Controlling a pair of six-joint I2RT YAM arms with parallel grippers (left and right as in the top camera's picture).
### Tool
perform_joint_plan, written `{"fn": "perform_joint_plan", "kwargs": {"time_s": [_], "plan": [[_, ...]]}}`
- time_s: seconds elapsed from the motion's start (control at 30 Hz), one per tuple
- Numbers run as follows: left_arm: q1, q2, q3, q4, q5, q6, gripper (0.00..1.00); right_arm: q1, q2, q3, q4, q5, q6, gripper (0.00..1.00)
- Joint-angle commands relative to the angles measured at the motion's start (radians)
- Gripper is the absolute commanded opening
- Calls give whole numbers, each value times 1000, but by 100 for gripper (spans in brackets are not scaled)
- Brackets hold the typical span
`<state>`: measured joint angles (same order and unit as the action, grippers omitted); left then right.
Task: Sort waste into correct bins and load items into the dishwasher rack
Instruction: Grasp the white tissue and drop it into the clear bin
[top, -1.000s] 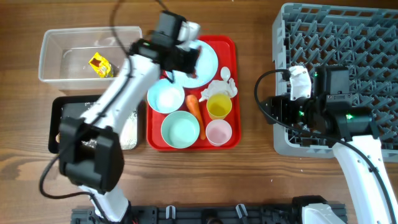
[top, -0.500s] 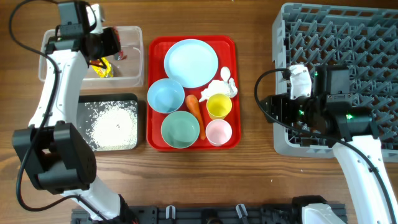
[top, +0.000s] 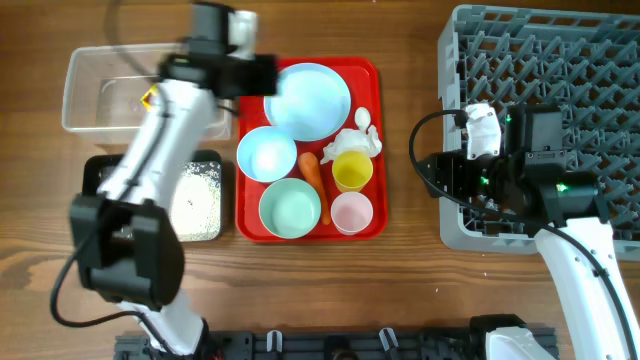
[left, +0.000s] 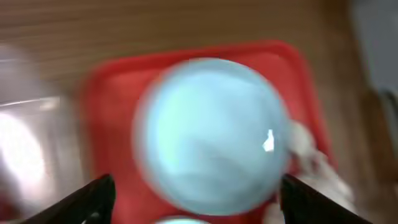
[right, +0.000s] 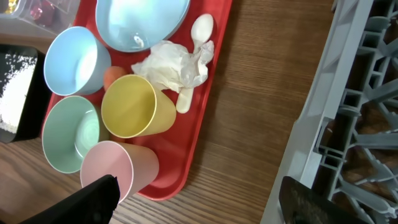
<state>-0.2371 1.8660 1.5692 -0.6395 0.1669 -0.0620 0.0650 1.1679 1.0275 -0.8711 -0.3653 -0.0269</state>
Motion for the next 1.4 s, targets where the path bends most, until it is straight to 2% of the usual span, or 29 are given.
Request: {"fn": "perform_joint_plan", "kwargs": {"time_s": [0.0, 0.1, 0.3, 0.5, 0.67, 0.77, 0.8, 0.83, 0.93, 1.03, 1.07, 1.37], "plan": [[-195, 11, 6, -3, 34, 110, 86, 6, 7, 5, 0, 7, 8, 85], [-293, 69, 6, -4, -5, 121, 87, 6, 7, 5, 2, 7, 7, 85], [-393, 167, 6, -4, 0, 135, 87, 6, 7, 5, 3, 7, 3, 85], [-412, 217, 6, 7, -4, 138, 91, 6, 7, 5, 3, 8, 2, 85], [-412, 267, 6, 6, -4, 138, 89, 6, 7, 5, 3, 8, 2, 85], [-411, 274, 6, 9, -12, 137, 74, 6, 7, 5, 1, 8, 1, 85], [-411, 274, 6, 11, -23, 137, 64, 6, 7, 5, 1, 8, 1, 85], [-411, 274, 6, 11, -39, 137, 49, 6, 7, 5, 1, 8, 2, 85], [-411, 274, 6, 11, -45, 137, 22, 6, 7, 5, 1, 8, 1, 85], [-411, 274, 6, 11, -45, 137, 7, 6, 7, 5, 1, 8, 1, 85], [-411, 273, 6, 11, -45, 137, 4, 6, 7, 5, 0, 8, 1, 85], [-410, 163, 39, 11, -46, 133, 4, 6, 7, 5, -2, 8, 1, 85]]}}
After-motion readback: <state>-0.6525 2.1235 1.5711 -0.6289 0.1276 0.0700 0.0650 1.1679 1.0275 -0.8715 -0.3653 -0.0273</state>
